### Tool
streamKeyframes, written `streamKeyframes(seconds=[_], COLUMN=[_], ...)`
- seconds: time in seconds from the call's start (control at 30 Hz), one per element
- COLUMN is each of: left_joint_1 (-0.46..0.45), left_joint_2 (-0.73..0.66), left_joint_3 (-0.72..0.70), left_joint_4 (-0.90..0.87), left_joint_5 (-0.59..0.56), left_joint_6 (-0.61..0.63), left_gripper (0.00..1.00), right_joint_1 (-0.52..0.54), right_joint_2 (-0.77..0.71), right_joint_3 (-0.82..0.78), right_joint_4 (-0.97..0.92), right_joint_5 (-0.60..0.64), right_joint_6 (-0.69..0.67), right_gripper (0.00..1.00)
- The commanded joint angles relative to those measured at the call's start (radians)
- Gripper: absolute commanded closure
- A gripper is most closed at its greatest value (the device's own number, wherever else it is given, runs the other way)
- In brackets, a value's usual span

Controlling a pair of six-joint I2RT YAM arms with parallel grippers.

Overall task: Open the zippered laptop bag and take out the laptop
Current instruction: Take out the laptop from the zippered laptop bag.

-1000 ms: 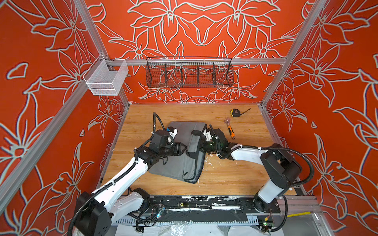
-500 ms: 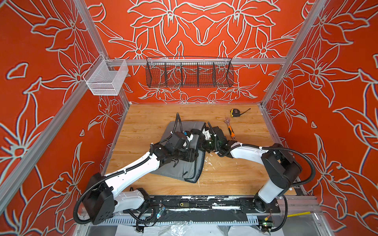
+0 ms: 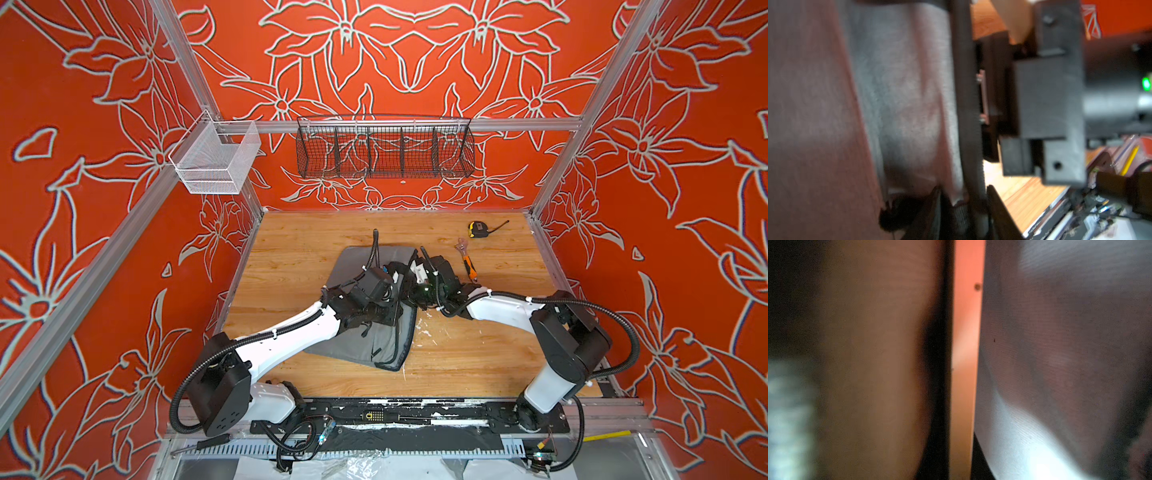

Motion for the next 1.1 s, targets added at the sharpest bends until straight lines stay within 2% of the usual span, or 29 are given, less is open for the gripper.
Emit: streamKeyframes(seconds=[0.0, 0.07, 0.2, 0.4, 0.6, 0.8, 1.07], left_joint_1=[-0.003, 0.013, 0.072, 0.138, 0.181, 0.232, 0.252], left_joint_2=[-0.003, -0.006, -0.005, -0.034, -0.016, -0.015, -0.016], left_joint_3=[-0.007, -0.016, -0.027, -0.095, -0.09, -0.096, -0.102], left_joint_4=[0.019, 0.016, 0.002, 0.08, 0.073, 0.071, 0.066], left_joint_5=[-0.044, -0.046, -0.03, -0.002, 0.017, 0.051, 0.064], left_joint_6=[-0.01, -0.007, 0.005, -0.029, 0.005, 0.031, 0.05], left_gripper=[0.82, 0.89, 0.93, 0.96, 0.98, 0.98, 0.98], right_joint_1=[0.008, 0.008, 0.008, 0.008, 0.002, -0.032, -0.03], right_joint_2=[-0.009, -0.017, -0.019, -0.057, -0.116, -0.123, -0.109], right_joint_3=[0.012, -0.001, 0.018, 0.029, 0.017, -0.057, -0.082], right_joint_4=[-0.107, -0.109, -0.184, -0.235, -0.307, -0.231, -0.168], right_joint_5=[0.062, 0.064, 0.073, 0.099, 0.148, 0.113, 0.098], right_joint_6=[-0.059, -0.055, -0.103, -0.14, -0.197, -0.149, -0.123], right_gripper=[1.0, 1.0, 1.0, 1.0, 1.0, 1.0, 1.0])
